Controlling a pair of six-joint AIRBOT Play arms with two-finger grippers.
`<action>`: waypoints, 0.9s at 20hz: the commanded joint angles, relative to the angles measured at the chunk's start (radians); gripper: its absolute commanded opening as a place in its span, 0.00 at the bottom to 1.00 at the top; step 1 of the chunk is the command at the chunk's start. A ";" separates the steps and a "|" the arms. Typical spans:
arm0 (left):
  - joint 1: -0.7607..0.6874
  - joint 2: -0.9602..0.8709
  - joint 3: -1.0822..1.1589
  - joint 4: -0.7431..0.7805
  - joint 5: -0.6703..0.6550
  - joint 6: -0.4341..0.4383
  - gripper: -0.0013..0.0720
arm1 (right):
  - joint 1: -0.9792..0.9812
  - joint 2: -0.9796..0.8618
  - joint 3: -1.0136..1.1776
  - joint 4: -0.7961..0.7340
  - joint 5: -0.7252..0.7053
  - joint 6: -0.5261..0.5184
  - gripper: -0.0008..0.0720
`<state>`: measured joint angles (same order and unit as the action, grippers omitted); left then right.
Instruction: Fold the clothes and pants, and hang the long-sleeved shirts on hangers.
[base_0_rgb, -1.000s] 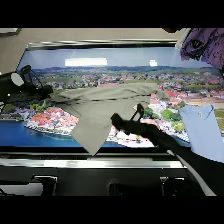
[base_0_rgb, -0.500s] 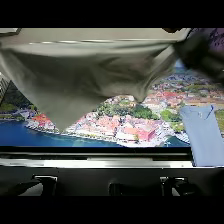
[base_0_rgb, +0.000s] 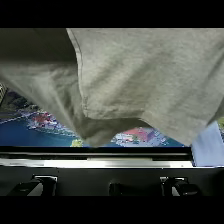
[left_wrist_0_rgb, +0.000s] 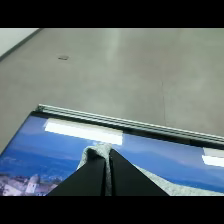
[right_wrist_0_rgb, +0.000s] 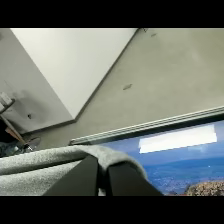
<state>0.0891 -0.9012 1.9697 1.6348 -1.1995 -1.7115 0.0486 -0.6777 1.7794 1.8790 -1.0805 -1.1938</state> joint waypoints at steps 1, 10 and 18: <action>0.001 -0.044 -0.040 -0.008 -0.015 0.003 0.04 | -0.002 -0.105 0.017 -0.069 -0.037 0.013 0.05; -0.016 -0.747 -0.071 -0.042 0.151 0.065 0.04 | -0.002 -0.847 0.017 -0.069 0.177 -0.048 0.05; -0.060 -1.085 -0.071 -0.066 0.296 0.062 0.04 | 0.002 -1.265 0.017 0.074 0.371 -0.047 0.05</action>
<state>0.0437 -1.8954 1.8984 1.5993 -0.9428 -1.6493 0.0471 -1.8225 1.7958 1.8992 -0.7551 -1.2411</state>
